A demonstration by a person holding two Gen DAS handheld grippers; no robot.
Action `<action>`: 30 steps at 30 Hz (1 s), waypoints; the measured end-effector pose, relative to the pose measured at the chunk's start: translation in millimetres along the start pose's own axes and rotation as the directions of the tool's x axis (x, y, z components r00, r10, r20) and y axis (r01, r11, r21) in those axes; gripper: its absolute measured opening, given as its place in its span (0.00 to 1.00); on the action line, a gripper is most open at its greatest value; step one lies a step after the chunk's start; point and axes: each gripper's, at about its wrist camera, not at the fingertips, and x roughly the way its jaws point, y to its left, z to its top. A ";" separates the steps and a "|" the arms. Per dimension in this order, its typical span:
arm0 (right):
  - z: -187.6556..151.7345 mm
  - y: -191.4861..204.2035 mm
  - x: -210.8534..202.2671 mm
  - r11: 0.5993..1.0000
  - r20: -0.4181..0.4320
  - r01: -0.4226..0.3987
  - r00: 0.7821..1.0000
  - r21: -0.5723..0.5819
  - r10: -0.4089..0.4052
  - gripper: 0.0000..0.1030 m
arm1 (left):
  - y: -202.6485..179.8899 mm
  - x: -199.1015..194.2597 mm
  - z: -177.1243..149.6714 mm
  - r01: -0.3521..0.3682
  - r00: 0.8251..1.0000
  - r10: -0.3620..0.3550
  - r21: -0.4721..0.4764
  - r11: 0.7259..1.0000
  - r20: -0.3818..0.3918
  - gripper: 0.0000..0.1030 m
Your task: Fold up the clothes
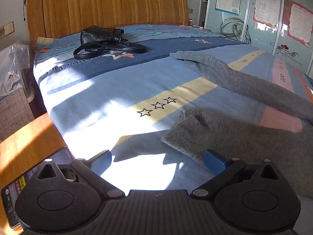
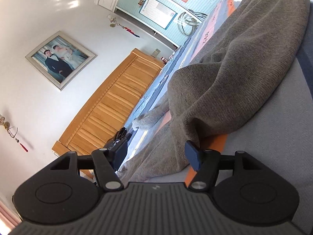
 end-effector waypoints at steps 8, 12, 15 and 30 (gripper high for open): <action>2.4 0.1 -3.3 1.000 -0.006 -0.016 1.000 -0.001 0.016 0.65 | -5.0 8.0 -8.8 0.036 0.999 -0.035 -0.029 0.999 0.040 0.99; 1.2 0.3 -6.1 1.000 -0.010 -0.019 1.000 -0.006 0.019 0.65 | -2.5 12.5 -7.1 0.066 0.996 -0.062 -0.058 0.996 0.070 0.99; 1.4 0.2 -6.7 1.000 -0.011 -0.021 1.000 -0.009 0.021 0.65 | -2.7 14.9 -6.9 0.120 0.990 -0.113 -0.078 0.990 0.089 0.99; -0.7 -3.0 -12.5 0.999 -0.010 -0.043 0.999 0.007 0.043 0.65 | -4.4 22.0 -8.3 0.352 0.935 -0.328 -0.238 0.905 0.136 0.98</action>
